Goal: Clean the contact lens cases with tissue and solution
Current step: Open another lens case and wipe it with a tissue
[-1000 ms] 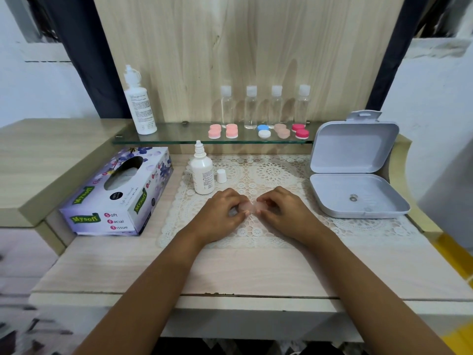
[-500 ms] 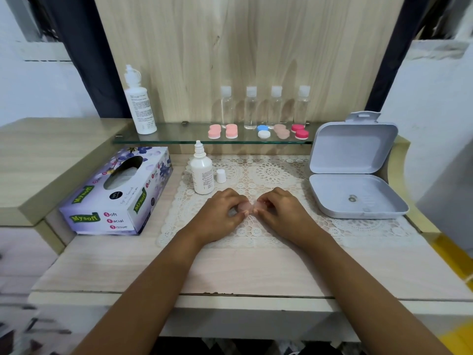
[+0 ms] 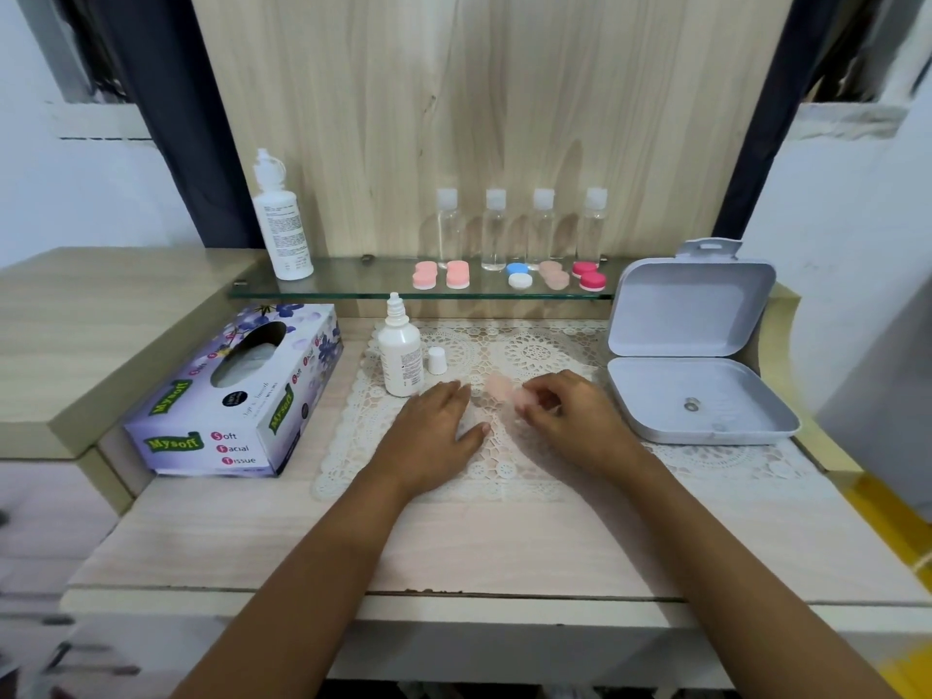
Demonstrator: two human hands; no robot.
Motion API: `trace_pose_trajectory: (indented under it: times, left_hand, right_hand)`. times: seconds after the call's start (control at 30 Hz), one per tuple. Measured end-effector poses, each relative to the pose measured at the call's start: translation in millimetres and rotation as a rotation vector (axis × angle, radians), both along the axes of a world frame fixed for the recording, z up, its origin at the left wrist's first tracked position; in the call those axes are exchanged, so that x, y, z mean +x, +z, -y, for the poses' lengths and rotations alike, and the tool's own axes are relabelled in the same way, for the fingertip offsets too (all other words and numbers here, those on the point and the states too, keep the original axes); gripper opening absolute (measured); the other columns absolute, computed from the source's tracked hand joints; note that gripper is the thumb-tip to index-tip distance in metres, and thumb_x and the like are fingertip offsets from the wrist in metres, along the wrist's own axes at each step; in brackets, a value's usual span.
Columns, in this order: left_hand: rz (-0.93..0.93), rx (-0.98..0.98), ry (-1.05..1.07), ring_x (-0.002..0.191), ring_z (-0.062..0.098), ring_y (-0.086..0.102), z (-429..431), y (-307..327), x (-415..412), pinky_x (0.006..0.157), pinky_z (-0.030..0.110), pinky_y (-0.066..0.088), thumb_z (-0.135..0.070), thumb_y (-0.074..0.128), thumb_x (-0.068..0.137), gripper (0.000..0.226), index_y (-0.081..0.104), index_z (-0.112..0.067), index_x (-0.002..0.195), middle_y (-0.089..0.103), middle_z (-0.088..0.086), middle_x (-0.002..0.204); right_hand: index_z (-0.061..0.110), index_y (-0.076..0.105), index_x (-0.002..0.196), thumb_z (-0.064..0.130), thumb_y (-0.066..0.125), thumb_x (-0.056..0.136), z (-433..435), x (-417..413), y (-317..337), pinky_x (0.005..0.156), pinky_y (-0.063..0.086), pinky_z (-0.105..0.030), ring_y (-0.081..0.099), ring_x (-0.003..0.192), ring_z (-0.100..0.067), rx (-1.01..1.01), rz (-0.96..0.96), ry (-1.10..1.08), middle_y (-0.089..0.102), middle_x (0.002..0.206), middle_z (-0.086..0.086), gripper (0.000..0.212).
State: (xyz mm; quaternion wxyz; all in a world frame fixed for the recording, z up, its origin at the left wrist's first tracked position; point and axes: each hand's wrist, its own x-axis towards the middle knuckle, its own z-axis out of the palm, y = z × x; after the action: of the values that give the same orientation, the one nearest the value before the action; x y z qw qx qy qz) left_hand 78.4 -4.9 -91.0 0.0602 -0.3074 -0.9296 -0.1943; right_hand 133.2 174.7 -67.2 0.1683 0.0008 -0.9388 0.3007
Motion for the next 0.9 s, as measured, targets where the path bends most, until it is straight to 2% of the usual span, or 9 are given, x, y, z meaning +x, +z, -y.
trace_pose_trajectory:
  times: [0.07,0.1,0.17,0.27,0.37,0.47,0.57,0.7,0.9]
  left_hand:
    - [0.013,-0.081,0.008,0.143,0.018,0.016,-1.6,0.2,0.3,0.117,0.034,0.013,-0.045,0.036,0.097,0.059,0.028,-0.013,0.145,0.021,0.005,0.155]
    - [0.017,-0.1,0.009,0.143,0.017,0.014,-1.9,0.1,0.1,0.117,0.034,0.011,-0.046,0.034,0.097,0.058,0.028,-0.014,0.146,0.019,0.004,0.156]
    - [0.019,-0.113,0.008,0.144,0.016,0.012,-2.2,-0.6,-0.7,0.117,0.034,0.01,-0.046,0.032,0.098,0.058,0.027,-0.015,0.146,0.017,0.003,0.156]
    - [0.018,-0.105,0.003,0.144,0.015,0.012,-1.7,-1.7,-2.1,0.117,0.035,0.011,-0.046,0.032,0.098,0.057,0.027,-0.015,0.146,0.018,0.002,0.156]
    - [0.018,-0.093,0.001,0.144,0.014,0.012,-1.1,-2.1,-1.4,0.117,0.035,0.011,-0.045,0.033,0.097,0.057,0.027,-0.016,0.146,0.018,0.001,0.156]
    - [0.007,-0.092,0.0,0.143,0.015,0.013,-0.6,-1.6,-1.1,0.117,0.034,0.011,-0.045,0.033,0.097,0.057,0.028,-0.016,0.146,0.019,0.001,0.156]
    - [0.003,-0.084,0.004,0.142,0.016,0.017,-0.7,-0.8,-0.4,0.117,0.035,0.013,-0.046,0.035,0.097,0.057,0.029,-0.016,0.145,0.021,0.001,0.155]
    - [-0.003,-0.06,0.006,0.14,0.016,0.021,-1.2,0.7,1.0,0.116,0.034,0.014,-0.046,0.036,0.096,0.055,0.033,-0.018,0.144,0.024,0.001,0.154]
    - [0.0,-0.056,0.004,0.141,0.014,0.018,-1.3,1.8,1.6,0.117,0.032,0.01,-0.045,0.036,0.097,0.053,0.033,-0.021,0.144,0.023,-0.001,0.154]
  right_hand:
    - [0.012,0.066,0.103,0.031,0.062,0.086,-0.3,-3.7,13.0,0.079,0.048,-0.028,0.058,0.087,-0.015,-0.037,-0.064,-0.047,0.062,0.095,-0.002,0.026]
    - [0.012,0.066,0.102,0.032,0.062,0.086,0.0,-8.2,20.3,0.078,0.05,-0.032,0.058,0.085,-0.015,-0.044,-0.101,-0.069,0.063,0.092,-0.001,0.026]
    - [0.013,0.066,0.098,0.036,0.061,0.086,1.0,-23.4,35.3,0.071,0.047,-0.029,0.057,0.082,-0.014,-0.041,-0.167,-0.113,0.064,0.089,-0.001,0.026]
    - [0.01,0.068,0.097,0.038,0.058,0.087,7.9,-51.6,58.4,0.065,0.034,-0.023,0.054,0.079,-0.016,0.017,-0.25,-0.175,0.061,0.088,-0.006,0.031]
    - [0.005,0.063,0.107,0.033,0.059,0.087,17.9,-74.3,73.9,0.075,0.04,-0.03,0.054,0.092,-0.025,0.052,-0.292,-0.213,0.06,0.101,-0.013,0.034]
    - [0.006,0.06,0.113,0.034,0.056,0.089,26.5,-91.7,76.5,0.085,0.044,-0.037,0.051,0.102,-0.027,0.104,-0.245,-0.271,0.056,0.111,-0.013,0.037]
    - [0.005,0.058,0.114,0.037,0.053,0.09,31.7,-103.2,75.0,0.09,0.043,-0.043,0.045,0.11,-0.03,0.179,-0.186,-0.327,0.051,0.119,-0.014,0.04]
    - [0.004,0.058,0.113,0.038,0.053,0.091,34.7,-110.1,75.6,0.093,0.037,-0.044,0.041,0.115,-0.031,0.265,-0.151,-0.36,0.047,0.124,-0.014,0.041]
    - [0.004,0.058,0.113,0.041,0.051,0.091,34.9,-112.3,76.9,0.094,0.035,-0.042,0.039,0.114,-0.03,0.366,-0.121,-0.346,0.046,0.124,-0.014,0.044]
